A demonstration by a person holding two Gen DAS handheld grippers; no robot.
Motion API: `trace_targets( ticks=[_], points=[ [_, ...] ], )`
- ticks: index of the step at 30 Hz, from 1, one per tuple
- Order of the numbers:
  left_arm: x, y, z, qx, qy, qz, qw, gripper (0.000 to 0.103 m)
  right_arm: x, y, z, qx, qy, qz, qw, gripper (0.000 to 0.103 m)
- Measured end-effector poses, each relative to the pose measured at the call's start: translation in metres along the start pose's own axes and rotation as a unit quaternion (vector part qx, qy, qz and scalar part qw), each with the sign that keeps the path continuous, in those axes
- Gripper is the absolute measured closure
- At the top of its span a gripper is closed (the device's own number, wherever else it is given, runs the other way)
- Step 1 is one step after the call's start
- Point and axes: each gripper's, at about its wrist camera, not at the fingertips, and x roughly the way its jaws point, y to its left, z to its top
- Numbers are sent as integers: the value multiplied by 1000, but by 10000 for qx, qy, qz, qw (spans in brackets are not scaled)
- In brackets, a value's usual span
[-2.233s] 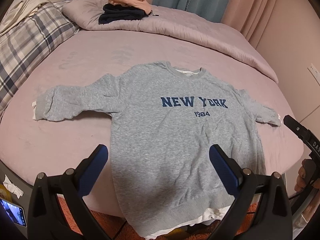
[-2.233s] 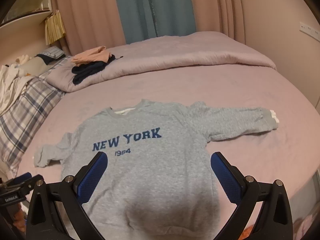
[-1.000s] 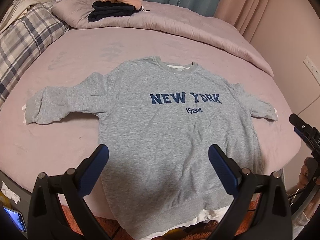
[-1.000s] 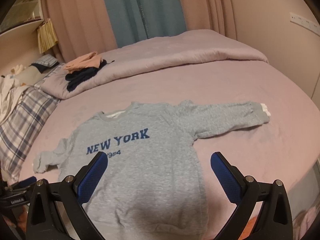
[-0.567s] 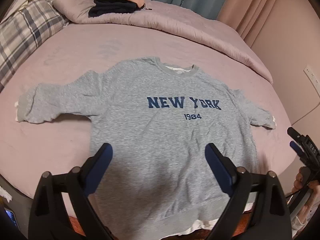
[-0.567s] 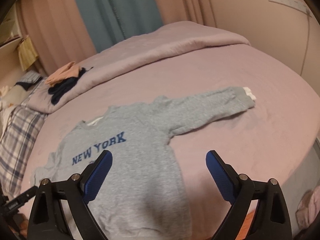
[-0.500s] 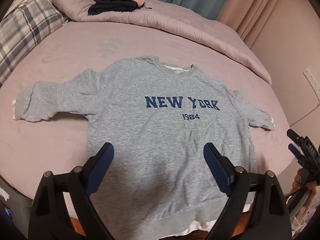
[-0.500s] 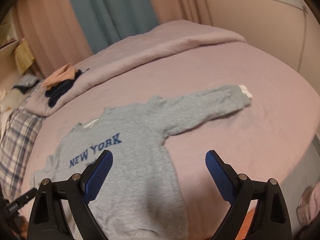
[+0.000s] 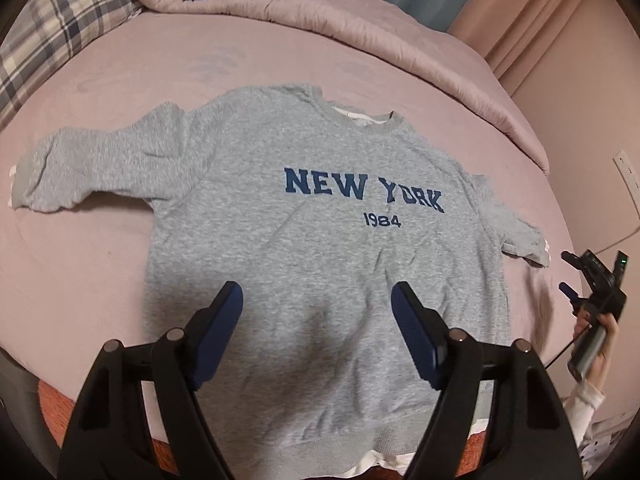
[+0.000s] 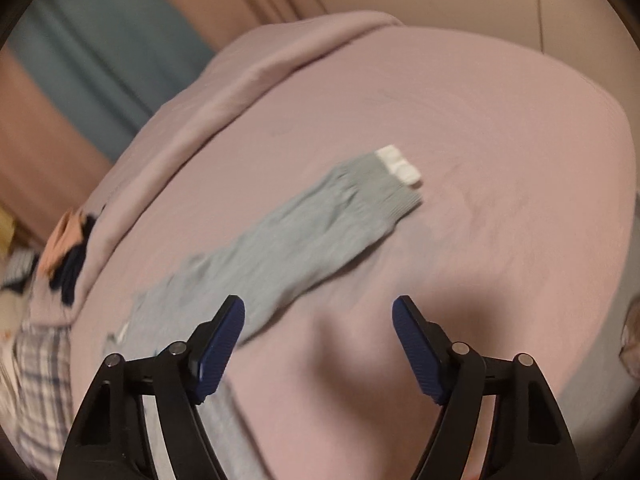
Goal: Fold small clothes
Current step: 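Move the right gripper to the sleeve cuff and grasp it, then lift the sleeve with the right gripper and carry it across the chest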
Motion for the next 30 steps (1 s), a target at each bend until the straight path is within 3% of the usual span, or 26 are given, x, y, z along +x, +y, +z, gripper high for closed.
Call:
trace_targets(
  ticks=[7,9,11,13,14,15,17,22,26,30],
  points=[
    [-11,4,-4,-181,-94,187,9996,27,56,-24,33,626,341,-300,9970,27],
    [-15,4,-5,-242,-167,214,9993,27,67,-27,35,887,426,-160,9950,37],
    [-19,3,-6,-257,-247,170,9992,27,75,-30,36,1072,451,-158,9931,41],
    [-21,3,-5,-259,-287,112,9992,27,77,-27,38,1076,347,-283,9932,54],
    [-22,4,-5,-272,-304,102,9991,27,75,-22,39,1022,318,-451,9932,67],
    [-23,6,-5,-297,-315,108,9990,27,76,-22,42,1003,303,-508,9932,74],
    [-25,10,-5,-361,-327,122,9987,27,77,-22,44,1116,282,-418,9925,80],
    [-28,18,-5,-472,-333,79,9983,27,52,-6,46,825,-146,-534,9951,83],
    [-30,25,-5,-555,-378,74,9977,27,17,25,48,248,-614,-579,9961,83],
    [-31,32,-4,-683,-344,88,9970,27,-23,51,43,-232,-1006,-305,9942,83]
  ],
)
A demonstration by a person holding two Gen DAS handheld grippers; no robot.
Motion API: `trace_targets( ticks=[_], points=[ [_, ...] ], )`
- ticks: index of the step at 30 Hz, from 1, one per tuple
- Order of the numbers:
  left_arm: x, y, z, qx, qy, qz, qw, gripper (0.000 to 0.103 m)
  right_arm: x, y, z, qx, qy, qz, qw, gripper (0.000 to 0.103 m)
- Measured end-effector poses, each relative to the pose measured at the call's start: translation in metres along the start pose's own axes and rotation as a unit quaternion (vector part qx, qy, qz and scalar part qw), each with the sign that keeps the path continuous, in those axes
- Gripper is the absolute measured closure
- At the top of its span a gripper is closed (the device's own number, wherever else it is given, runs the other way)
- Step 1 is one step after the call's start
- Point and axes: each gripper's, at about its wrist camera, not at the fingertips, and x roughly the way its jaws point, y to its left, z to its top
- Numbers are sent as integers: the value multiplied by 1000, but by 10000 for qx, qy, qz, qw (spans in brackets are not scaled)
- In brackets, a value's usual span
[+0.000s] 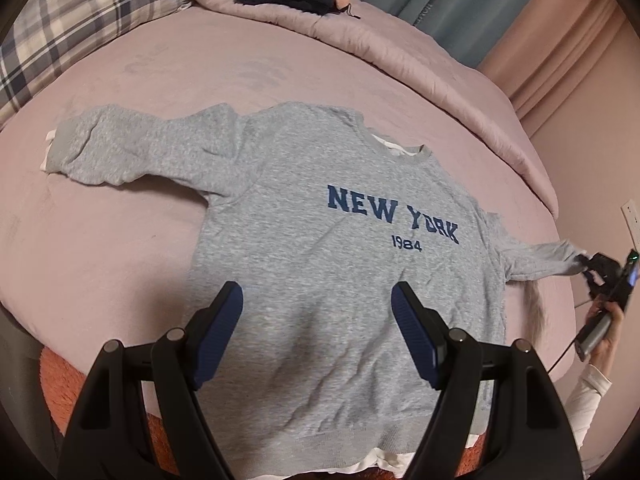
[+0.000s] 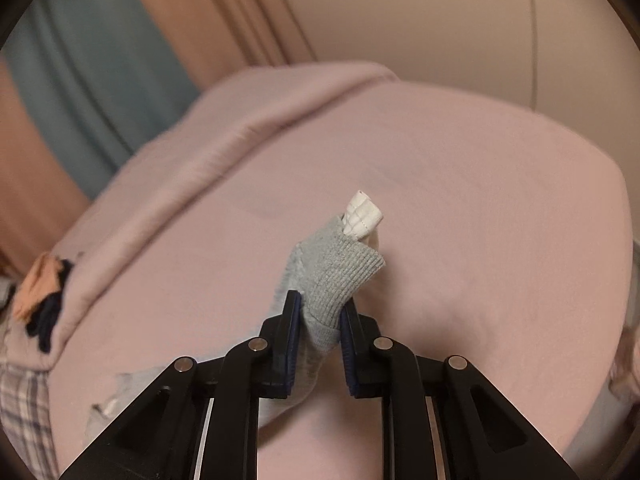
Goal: Fold small clothes
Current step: 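Lift the sleeve with the right gripper and carry it across the chest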
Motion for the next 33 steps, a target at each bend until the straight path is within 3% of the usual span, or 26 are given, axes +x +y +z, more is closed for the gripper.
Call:
trace_targets(
  ticks=[8,15,33],
  points=[
    [-10,9,2,-14,-125,-54,9999,25,-52,61,-7,-737,-395,742,9937,83],
    [-10,12,6,21,-147,-94,9998,25,-60,114,-19,-1397,-247,1543,9778,83],
    [-4,16,10,175,-69,-162,9997,25,-56,209,-84,-2603,400,2128,9410,83]
  ],
)
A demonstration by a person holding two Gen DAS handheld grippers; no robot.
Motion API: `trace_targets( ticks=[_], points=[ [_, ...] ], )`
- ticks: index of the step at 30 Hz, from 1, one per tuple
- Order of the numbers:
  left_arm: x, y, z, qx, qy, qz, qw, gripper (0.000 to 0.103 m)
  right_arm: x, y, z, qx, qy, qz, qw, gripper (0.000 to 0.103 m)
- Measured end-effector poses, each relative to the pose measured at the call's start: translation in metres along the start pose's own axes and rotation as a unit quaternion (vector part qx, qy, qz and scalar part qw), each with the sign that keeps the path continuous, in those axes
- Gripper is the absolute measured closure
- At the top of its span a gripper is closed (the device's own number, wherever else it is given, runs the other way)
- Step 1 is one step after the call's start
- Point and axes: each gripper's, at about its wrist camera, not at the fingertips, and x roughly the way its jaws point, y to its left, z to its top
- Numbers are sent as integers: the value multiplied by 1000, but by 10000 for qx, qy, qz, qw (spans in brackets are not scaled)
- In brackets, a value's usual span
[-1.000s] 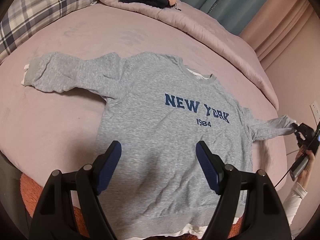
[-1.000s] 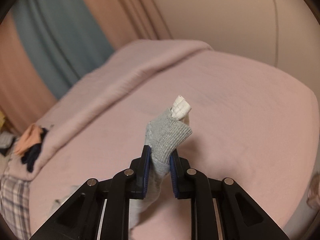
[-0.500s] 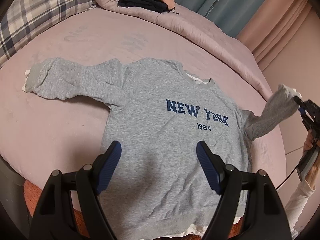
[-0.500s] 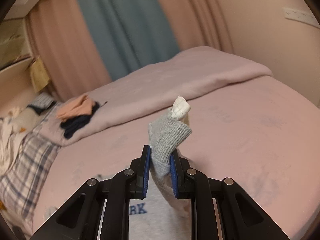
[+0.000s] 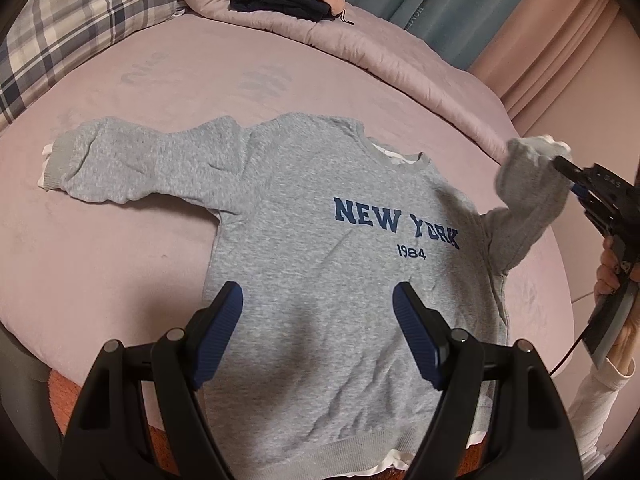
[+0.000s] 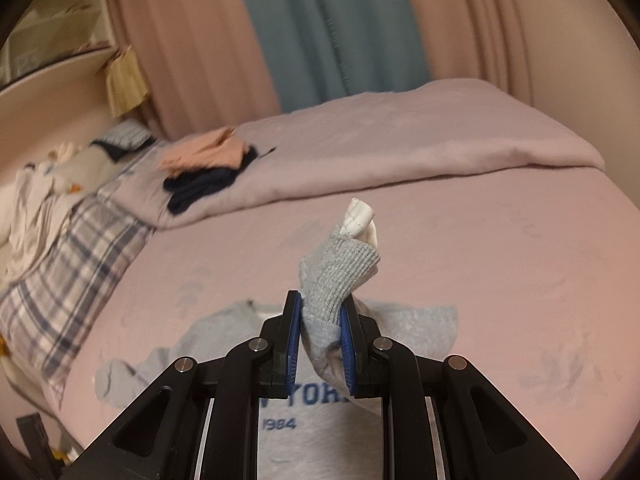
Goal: Fold small clothes
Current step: 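Lift the sleeve with the right gripper and carry it across the chest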
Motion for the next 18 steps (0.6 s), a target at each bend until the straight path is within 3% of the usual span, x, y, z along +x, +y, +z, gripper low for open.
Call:
trace_targets(
  ticks=[8,18],
  points=[
    [1,4,1,-30,23,39,10000,25,26,35,-20,-481,480,130,9976,84],
    [8,10,1,-76,116,75,9999,25,54,54,-47,-449,1049,443,9925,84]
  ],
)
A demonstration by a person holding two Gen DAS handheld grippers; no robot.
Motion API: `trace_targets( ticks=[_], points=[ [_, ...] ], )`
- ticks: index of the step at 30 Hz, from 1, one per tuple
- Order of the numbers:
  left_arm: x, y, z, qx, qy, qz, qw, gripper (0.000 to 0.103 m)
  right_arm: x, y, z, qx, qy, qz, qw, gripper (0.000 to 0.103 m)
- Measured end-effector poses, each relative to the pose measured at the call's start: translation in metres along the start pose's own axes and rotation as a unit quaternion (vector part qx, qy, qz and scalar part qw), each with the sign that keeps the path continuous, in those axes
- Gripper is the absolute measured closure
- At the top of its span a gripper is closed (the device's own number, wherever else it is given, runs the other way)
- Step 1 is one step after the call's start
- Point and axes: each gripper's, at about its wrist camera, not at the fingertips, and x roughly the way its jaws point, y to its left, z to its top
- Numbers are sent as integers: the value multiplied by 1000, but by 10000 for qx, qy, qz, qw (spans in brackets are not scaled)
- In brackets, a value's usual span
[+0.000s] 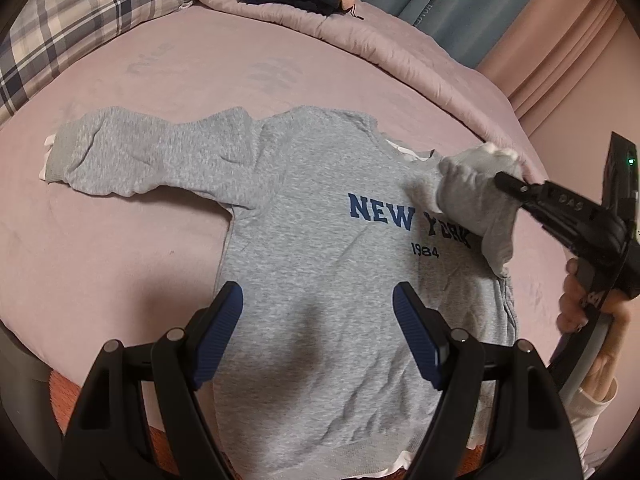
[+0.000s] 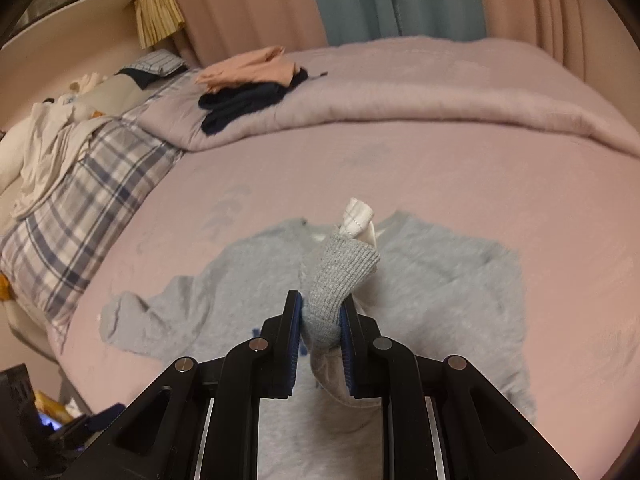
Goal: Fold small clothes
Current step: 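Lift the sleeve with the right gripper and carry it across the chest, then lower the sleeve onto the chest and open the right gripper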
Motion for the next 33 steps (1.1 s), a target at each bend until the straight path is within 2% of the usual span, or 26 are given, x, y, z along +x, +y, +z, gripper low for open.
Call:
trace_targets(
  ticks=[9,22,25,27,29,31,33],
  points=[
    [4,-2,-1,80,31,61,9999,25,36,13,-25,-5,600,95,9982,84],
    [10,-7,-2,191,109,114,9997,25,60,18,-49,-139,1238,179,9921,83],
    [11,-8,-2,198,123,136,9996,24,63,20,-52,-155,1379,206,9901,83],
    [11,-8,-1,183,118,128,9997,19,64,19,-53,-114,1432,268,9893,82],
    [12,-9,0,177,93,107,9997,16,60,19,-53,-114,1427,303,9892,78],
    [12,-9,2,176,74,97,9998,13,51,19,-51,-137,1342,403,9900,67],
    [13,-9,5,170,46,73,9998,11,39,18,-48,-121,1197,458,9917,48]
  ],
)
